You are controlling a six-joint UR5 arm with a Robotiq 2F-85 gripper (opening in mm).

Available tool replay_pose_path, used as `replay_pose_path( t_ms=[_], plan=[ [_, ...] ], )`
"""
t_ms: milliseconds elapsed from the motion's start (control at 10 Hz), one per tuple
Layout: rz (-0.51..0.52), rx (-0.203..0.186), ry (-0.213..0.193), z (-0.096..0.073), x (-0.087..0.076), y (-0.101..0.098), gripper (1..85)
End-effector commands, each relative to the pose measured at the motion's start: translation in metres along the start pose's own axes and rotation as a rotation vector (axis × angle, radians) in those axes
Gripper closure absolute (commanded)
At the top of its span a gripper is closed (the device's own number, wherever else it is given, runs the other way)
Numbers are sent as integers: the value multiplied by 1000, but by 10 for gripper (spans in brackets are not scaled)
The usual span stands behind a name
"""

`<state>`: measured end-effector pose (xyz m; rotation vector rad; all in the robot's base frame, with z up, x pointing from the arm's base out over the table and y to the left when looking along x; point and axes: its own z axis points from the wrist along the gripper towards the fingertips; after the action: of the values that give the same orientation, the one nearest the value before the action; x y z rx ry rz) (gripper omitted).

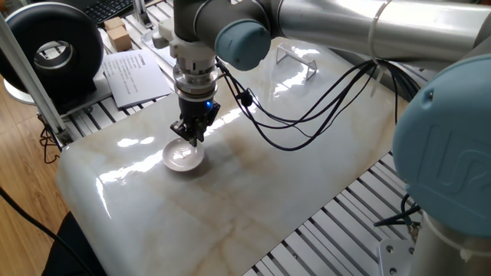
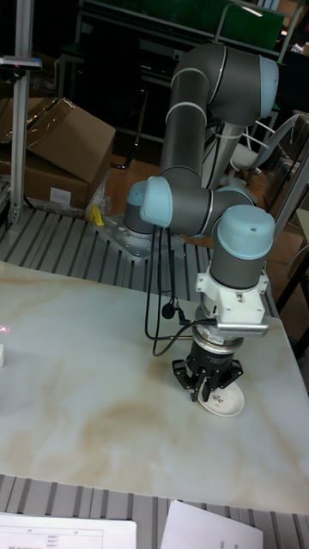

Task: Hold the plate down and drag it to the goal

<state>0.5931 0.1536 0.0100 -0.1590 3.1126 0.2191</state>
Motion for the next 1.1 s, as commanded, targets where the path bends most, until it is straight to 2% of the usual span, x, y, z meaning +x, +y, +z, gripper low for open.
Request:
replay_pose_path(
  t_ms=[0,100,300,400,600,800,900,1000],
  plan=[
    [24,-34,-6,0,-2,6,677],
    [32,-39,-2,-2,0,7,843],
    [-11,-101,-6,-18,4,6,843],
    [-45,-56,-5,-20,8,-6,843],
    [-68,-45,-2,-25,9,-7,843],
    [-105,-14,-2,-28,7,-12,843],
    [-136,14,-2,-31,7,-18,843],
    [-133,14,3,-37,7,-11,843]
  ],
)
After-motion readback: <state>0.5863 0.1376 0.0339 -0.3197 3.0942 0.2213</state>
